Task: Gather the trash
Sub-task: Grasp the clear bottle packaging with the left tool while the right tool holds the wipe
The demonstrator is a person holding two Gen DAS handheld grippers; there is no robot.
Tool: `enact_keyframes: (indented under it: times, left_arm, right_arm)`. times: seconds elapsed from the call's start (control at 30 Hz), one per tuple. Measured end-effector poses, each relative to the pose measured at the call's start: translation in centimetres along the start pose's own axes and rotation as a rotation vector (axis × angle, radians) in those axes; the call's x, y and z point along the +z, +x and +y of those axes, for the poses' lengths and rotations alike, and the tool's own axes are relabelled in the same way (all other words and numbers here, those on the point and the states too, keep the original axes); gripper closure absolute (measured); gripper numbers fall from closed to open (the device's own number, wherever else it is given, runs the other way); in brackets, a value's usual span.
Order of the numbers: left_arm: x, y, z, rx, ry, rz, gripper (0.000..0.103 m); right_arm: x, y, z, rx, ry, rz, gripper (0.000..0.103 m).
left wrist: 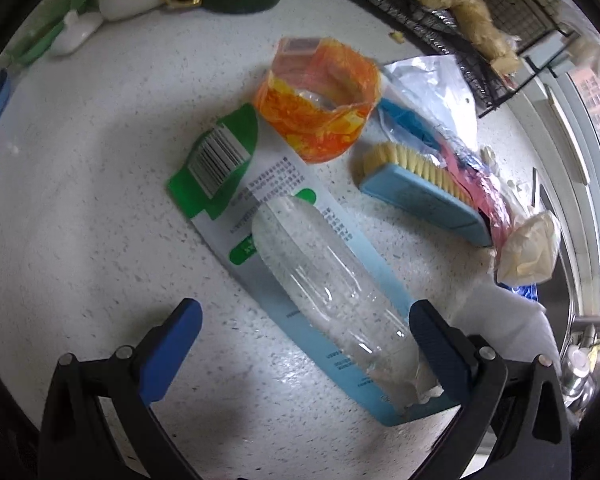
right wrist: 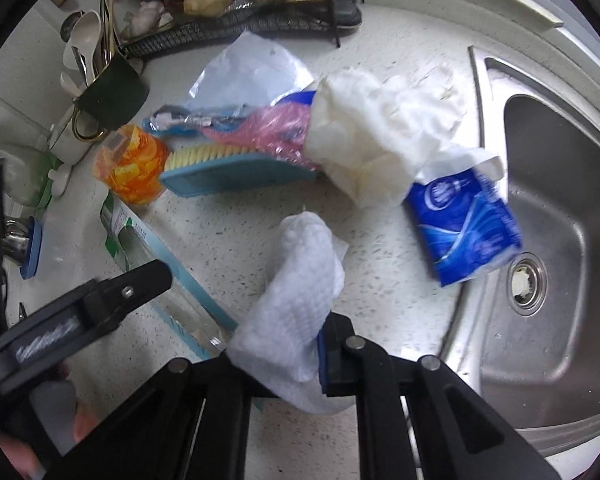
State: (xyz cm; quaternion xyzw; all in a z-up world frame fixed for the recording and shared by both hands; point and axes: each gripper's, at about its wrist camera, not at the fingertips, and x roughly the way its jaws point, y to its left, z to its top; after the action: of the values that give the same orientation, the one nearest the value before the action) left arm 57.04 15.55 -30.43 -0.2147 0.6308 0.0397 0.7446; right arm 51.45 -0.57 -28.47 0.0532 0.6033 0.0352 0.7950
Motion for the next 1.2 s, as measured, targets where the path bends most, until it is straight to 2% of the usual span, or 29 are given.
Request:
enact_keyframes:
  times: [0.17,0.2,0.3,0.47,0.53,0.67,0.73,0.97,1.07,1.1,1.13,1.2]
  left_arm:
    - [-0.5,0.9,0.5,0.042,-0.145,-0.006,0.0]
    - [-0.4,1.0,0.4,0.056,-0.163,-0.009,0.0]
    - [-0.2,1.2,-0.2,0.032,-0.179,-0.015,0.0]
    - [0.1,1.5,-0.6,0.081,-0.274,-0.03,0.0]
    - [0.0,1.5,-0.4,0.111,-0.314,-0.041,0.0]
    - [-0.2,1.8,0.3,0.226,-0.378,-0.029,0.0]
    - [-0.4,1.7,0.5,0.249,-0.434,-0.055,0.0]
    - [-1.3,2.0,-0.8,0.288,-0.386,-0.086,0.003]
    - [-2.3,2.0,-2.7,0.291,-0.365,-0.102,0.013]
    - [-2.5,1.6,-2.8,0.275,-0.355,-0.111,0.026]
    - [-2.7,1.1,-2.7,0.269,-0.341,-0.122,0.047]
    - [-3.0,0.3,-2.5,0.23,-0.354,-0.12,0.052]
  right_arm:
    - [0.5,-1.1,-0.8,-0.018,-0.006,-0.016,0.094]
    - [0.5,-1.3,-0.9,-0.021,-0.009,-0.019,0.094]
    - [0.6,-1.6,-0.7,-0.025,-0.023,-0.028,0.094]
    - [0.5,-1.9,-1.3,-0.027,-0.018,-0.026,0.094]
    - [0.5,-2.1,-1.7,-0.027,-0.015,-0.025,0.094]
    - [0.5,-2.7,-2.3,-0.02,-0.003,-0.03,0.094]
    - [0.4,-3.0,-2.4,-0.019,-0.001,-0.034,0.094]
    - [0.0,-4.1,-2.7,-0.013,0.004,-0.045,0.094]
    - [-0.2,-4.4,-2.9,-0.006,0.013,-0.05,0.094]
    - [-0.3,-4.4,-3.0,-0.003,0.016,-0.049,0.094]
    - [-0.4,-4.4,-3.1,0.0,0.021,-0.049,0.094]
    - [-0.6,-4.4,-3.2,0.003,0.027,-0.045,0.094]
